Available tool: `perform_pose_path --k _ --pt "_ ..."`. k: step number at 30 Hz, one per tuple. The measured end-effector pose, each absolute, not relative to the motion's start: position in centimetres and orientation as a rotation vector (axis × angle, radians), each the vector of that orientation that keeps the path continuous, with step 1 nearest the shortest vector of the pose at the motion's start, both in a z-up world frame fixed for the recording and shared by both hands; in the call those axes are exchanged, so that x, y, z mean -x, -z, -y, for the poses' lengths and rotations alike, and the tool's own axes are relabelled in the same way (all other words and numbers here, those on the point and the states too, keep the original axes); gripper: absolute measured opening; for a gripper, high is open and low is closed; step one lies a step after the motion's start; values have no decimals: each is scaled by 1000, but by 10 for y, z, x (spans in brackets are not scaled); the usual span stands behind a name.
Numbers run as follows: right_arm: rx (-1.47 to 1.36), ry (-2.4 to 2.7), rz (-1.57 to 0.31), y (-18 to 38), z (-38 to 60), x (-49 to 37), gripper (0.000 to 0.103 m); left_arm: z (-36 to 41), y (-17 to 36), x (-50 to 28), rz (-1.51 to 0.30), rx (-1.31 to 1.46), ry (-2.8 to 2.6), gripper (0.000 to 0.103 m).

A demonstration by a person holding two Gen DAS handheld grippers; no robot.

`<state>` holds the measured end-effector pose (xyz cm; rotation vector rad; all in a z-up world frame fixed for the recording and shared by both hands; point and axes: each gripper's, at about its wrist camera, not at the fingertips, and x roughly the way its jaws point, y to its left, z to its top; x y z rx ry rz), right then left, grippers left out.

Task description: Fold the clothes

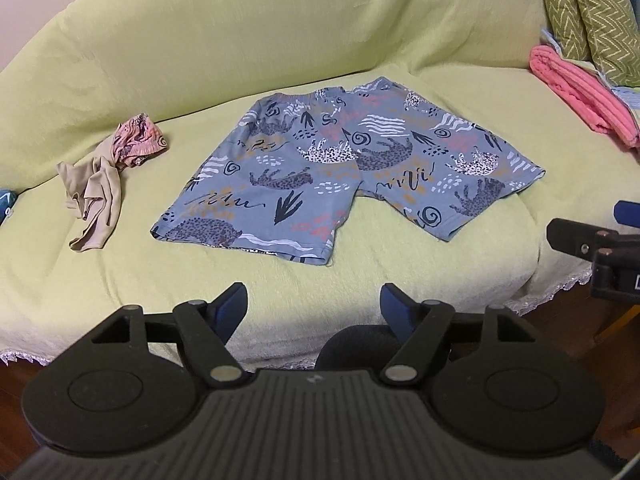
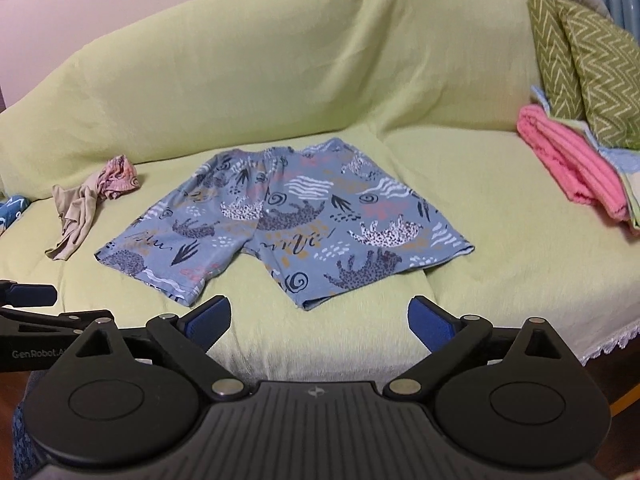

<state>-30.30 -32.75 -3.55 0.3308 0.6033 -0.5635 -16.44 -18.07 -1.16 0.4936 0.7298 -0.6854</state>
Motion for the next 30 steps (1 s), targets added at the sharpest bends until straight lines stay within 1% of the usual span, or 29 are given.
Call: perform_pose_path --k 11,18,20,22,28,30 --pt "-322 561 -576 32 318 312 99 171 10 171 -719 -477 677 74" --pt "-338 562 -552 28 318 320 99 166 7 173 -703 -456 687 75" --pt "-340 562 -541 26 320 321 99 164 5 172 -694 -446 690 78" --pt "-339 568 -534 25 322 321 100 163 4 168 -694 -435 687 78" --pt "-367 572 -591 37 336 298 100 169 18 142 -741 -438 670 79" --pt "-365 570 -623 45 343 285 100 172 27 128 -761 -431 669 82"
